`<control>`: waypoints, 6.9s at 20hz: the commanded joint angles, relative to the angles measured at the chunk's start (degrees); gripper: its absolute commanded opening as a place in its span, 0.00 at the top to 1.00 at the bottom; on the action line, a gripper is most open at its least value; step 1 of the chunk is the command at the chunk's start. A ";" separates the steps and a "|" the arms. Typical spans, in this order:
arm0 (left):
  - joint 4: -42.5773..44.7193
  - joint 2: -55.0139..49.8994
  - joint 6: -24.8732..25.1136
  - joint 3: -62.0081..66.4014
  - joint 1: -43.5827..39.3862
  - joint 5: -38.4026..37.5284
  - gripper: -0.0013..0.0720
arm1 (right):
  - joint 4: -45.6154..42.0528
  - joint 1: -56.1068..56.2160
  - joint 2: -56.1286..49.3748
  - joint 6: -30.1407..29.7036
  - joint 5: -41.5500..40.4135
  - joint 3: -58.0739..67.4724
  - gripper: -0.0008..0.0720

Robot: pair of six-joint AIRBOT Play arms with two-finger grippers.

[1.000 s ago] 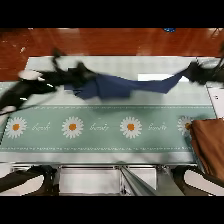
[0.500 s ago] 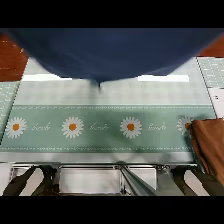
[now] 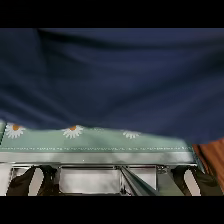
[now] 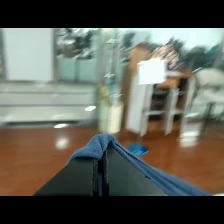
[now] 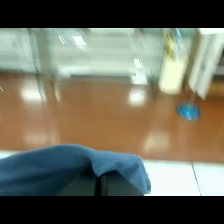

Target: Fold the shirts.

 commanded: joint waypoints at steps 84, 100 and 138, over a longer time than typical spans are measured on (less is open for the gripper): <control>-11.82 -25.64 -1.29 -26.88 -2.82 -9.05 0.96 | 20.76 2.56 -25.00 -7.28 -10.64 -24.74 0.96; 29.94 2.38 -9.90 13.57 -7.76 -10.67 0.96 | -0.46 2.56 -3.52 2.40 5.22 9.09 0.96; 20.33 -62.10 -13.51 -11.23 -22.05 8.59 0.96 | 29.66 1.97 -69.07 -14.25 -16.13 -13.86 0.96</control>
